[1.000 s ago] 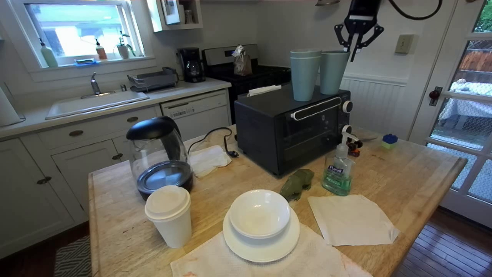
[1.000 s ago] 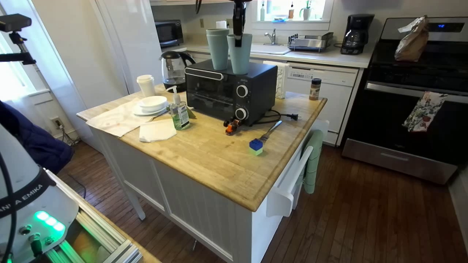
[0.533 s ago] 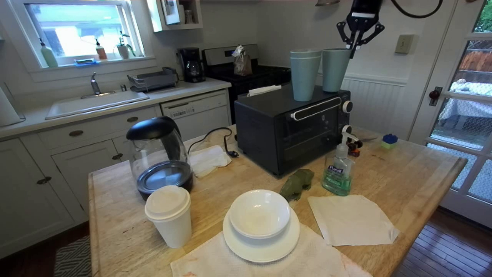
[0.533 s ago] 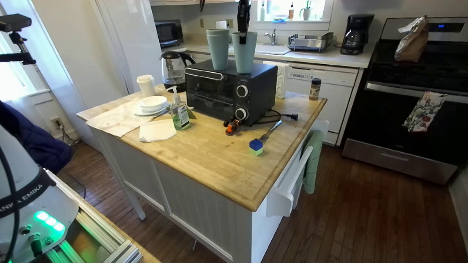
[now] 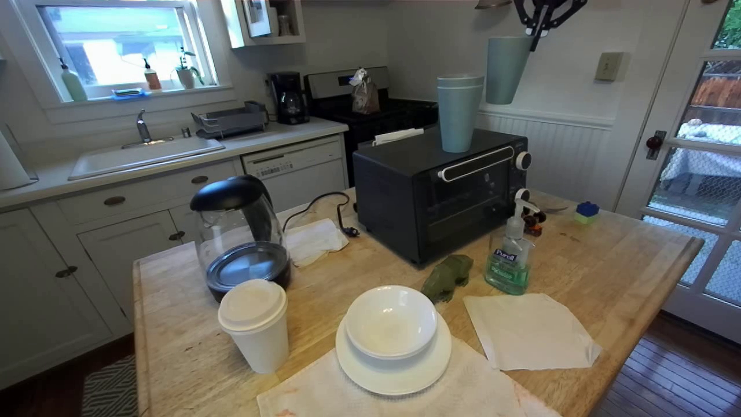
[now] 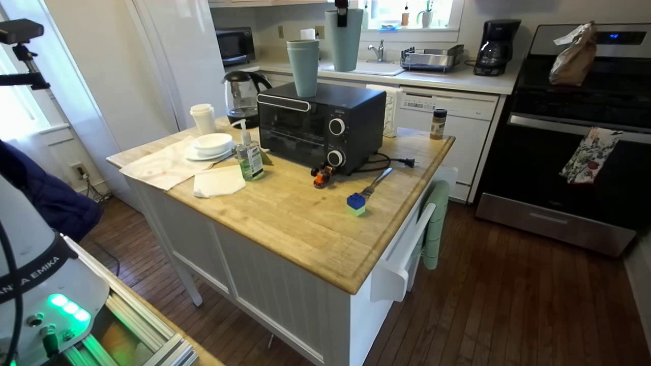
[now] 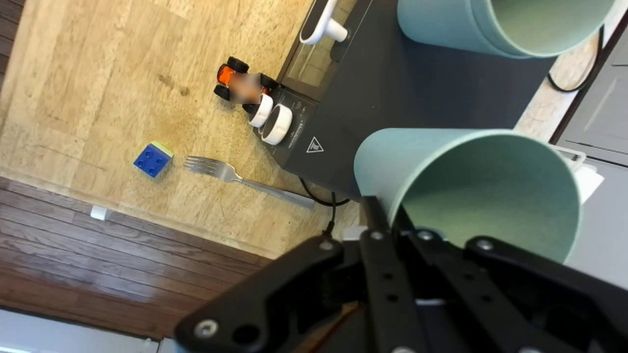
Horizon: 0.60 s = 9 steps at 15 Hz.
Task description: Pick up the blue cup on the far left and put it in the middle blue cup, pick up the blue cup on the right and put it in the stacked blue cups
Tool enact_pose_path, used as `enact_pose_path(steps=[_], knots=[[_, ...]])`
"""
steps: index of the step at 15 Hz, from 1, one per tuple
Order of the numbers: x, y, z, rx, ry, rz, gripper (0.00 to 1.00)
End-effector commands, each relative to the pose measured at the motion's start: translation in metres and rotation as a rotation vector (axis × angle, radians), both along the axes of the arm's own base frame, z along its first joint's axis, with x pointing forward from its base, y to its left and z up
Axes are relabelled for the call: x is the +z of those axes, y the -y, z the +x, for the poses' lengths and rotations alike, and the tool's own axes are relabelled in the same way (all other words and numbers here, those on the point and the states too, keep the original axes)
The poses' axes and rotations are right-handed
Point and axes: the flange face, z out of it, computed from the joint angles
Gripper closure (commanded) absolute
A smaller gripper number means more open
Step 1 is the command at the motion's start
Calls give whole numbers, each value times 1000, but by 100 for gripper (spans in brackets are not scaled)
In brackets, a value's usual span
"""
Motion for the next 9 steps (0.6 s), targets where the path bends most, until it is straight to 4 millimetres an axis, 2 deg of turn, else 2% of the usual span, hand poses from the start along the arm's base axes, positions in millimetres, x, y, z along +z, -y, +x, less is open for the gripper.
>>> enact_pose_path(steps=[1,5,9], knots=[[40,-10,-1,20,43,16,99],[73,-36,0,82,125,20,99],[91,-67,2,146,167,56,99]])
